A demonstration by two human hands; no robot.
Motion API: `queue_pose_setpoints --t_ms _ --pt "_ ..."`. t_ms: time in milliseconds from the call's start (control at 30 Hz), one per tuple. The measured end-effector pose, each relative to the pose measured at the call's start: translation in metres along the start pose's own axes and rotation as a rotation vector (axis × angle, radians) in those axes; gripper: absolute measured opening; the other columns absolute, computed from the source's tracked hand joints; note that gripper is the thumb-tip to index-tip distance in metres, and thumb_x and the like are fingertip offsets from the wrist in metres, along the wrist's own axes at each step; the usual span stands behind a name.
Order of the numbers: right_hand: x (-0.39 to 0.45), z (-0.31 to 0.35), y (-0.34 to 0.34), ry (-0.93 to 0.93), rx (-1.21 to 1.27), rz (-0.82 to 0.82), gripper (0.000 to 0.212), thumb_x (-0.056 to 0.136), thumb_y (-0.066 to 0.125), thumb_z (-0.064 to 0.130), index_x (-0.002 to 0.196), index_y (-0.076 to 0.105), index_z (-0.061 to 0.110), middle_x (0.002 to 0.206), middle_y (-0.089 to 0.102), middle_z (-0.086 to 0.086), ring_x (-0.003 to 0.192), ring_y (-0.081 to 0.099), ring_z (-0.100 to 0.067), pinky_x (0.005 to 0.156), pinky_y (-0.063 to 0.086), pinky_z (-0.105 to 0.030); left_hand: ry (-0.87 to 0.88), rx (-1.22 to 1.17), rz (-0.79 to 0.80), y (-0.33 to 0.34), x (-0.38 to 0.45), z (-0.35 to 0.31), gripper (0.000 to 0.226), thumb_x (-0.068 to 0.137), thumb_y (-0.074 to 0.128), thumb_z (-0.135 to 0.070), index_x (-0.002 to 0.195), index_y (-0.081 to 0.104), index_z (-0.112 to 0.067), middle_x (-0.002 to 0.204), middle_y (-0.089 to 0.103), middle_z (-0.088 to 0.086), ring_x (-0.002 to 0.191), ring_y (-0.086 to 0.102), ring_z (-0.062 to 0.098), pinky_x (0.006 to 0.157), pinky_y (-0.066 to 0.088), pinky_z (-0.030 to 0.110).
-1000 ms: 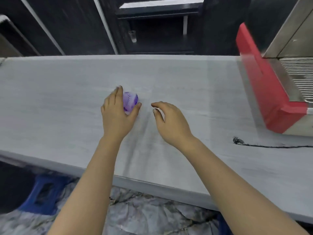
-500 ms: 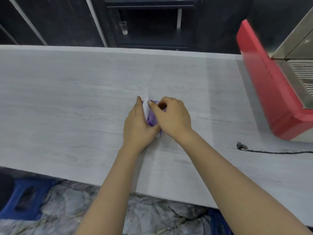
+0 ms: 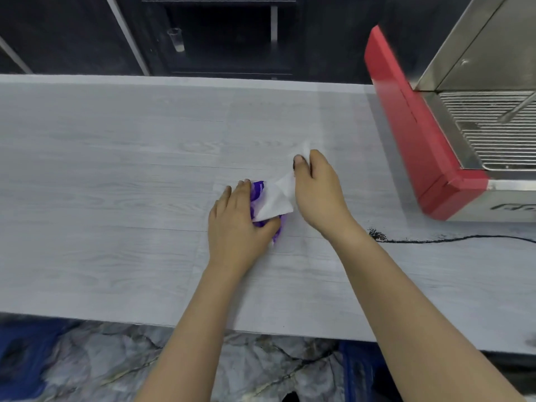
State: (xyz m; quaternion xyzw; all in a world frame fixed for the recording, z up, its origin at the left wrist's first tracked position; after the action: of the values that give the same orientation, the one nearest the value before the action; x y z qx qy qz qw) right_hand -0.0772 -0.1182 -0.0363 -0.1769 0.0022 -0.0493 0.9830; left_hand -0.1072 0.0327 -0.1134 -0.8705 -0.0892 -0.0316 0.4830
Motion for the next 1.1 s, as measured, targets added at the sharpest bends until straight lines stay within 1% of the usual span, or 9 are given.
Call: queue_pose_setpoints --t_ms 133,267,400,467,600,733,833,933,1100 --pt "-0.013 -0.003 -0.02 -0.004 0.06 -0.072 0.031 0.103 0.035 0.021 0.075 0.039 0.008 0.068 0.04 0.003 0.053 0.032 -0.003 0.05 0.03 -0.019 0.021 0.087 0.024 -0.005 0.005 0.002 0.093 0.07 0.037 -0.069 0.148 0.038 -0.019 0.153 0.044 -0.003 0.148 0.027 0.028 0.117 0.029 0.047" --pt "-0.018 0.001 -0.049 0.004 0.228 -0.223 0.034 0.104 0.033 0.025 0.097 0.048 -0.004 0.083 0.048 -0.004 0.071 0.044 -0.008 0.062 0.038 -0.022 -0.021 0.125 0.01 -0.011 0.01 0.017 0.082 0.079 0.044 -0.06 0.147 0.041 -0.016 0.152 0.046 0.001 0.148 0.027 0.03 0.117 0.027 0.05" --pt "-0.016 0.006 -0.066 0.029 0.246 -0.124 0.03 0.103 0.036 0.028 0.09 0.053 0.007 0.08 0.049 -0.001 0.071 0.047 -0.007 0.062 0.04 -0.021 -0.072 0.126 0.037 -0.029 0.02 0.026 0.083 0.084 0.058 -0.052 0.149 0.034 -0.008 0.156 0.038 0.008 0.15 0.019 0.03 0.12 0.017 0.053" --pt "-0.018 -0.001 -0.069 0.05 0.239 -0.053 0.034 0.102 0.038 0.033 0.087 0.053 0.005 0.082 0.051 -0.003 0.075 0.05 -0.012 0.067 0.041 -0.027 -0.105 -0.063 0.069 -0.041 0.02 0.021 0.084 0.088 0.063 -0.041 0.155 0.023 -0.012 0.162 0.026 0.007 0.153 0.01 0.023 0.124 0.011 0.049" --pt "-0.031 -0.015 -0.069 0.065 0.263 0.095 0.04 0.101 0.043 0.038 0.1 0.057 0.001 0.09 0.057 -0.005 0.084 0.055 -0.017 0.078 0.044 -0.035 0.031 -0.683 0.051 -0.066 0.003 -0.032 0.072 0.086 0.066 -0.037 0.151 0.035 -0.03 0.155 0.039 -0.014 0.144 0.03 0.0 0.12 0.028 0.033" --pt "-0.047 -0.017 -0.066 0.017 0.295 0.317 0.022 0.101 0.043 0.03 0.106 0.065 0.029 0.103 0.07 0.007 0.099 0.066 -0.011 0.088 0.052 -0.032 0.21 -0.918 0.539 -0.042 -0.012 -0.083 0.086 0.079 0.075 -0.028 0.153 0.031 -0.032 0.144 0.055 -0.006 0.138 0.045 0.006 0.114 0.038 0.034" --pt "-0.05 -0.019 -0.076 -0.005 0.316 0.303 0.017 0.099 0.048 0.021 0.107 0.064 0.022 0.098 0.07 0.004 0.094 0.067 -0.012 0.08 0.054 -0.03 0.144 -0.996 0.784 -0.018 -0.015 -0.091 0.091 0.081 0.078 -0.008 0.151 0.031 -0.041 0.122 0.068 0.006 0.112 0.065 0.018 0.093 0.051 0.032" --pt "-0.047 -0.027 -0.095 -0.065 0.221 0.209 0.013 0.095 0.057 0.008 0.106 0.063 0.008 0.096 0.069 -0.009 0.088 0.066 -0.015 0.076 0.054 -0.029 0.096 -1.007 0.767 -0.006 -0.016 -0.086 0.081 0.083 0.072 0.0 0.145 0.043 -0.042 0.101 0.07 0.007 0.09 0.064 0.021 0.087 0.052 0.034" --pt "-0.037 -0.045 -0.111 -0.081 0.138 0.135 0.02 0.083 0.064 -0.011 0.095 0.065 0.005 0.095 0.071 -0.013 0.09 0.068 -0.021 0.081 0.056 -0.035 -0.02 -0.967 0.613 -0.006 -0.008 -0.066 0.038 0.085 0.072 -0.004 0.118 0.072 -0.022 0.111 0.074 -0.004 0.108 0.068 0.011 0.092 0.054 0.025"
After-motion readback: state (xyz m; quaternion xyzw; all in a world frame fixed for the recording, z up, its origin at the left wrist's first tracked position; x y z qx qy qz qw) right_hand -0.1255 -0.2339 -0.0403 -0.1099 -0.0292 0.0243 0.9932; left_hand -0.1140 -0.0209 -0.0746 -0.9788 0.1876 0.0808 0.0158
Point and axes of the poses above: each hand's wrist, its own x-axis towards the middle knuckle, its own y-axis out of the palm, z = x × y, the point moved 6 cm from there along x, towards the middle knuckle
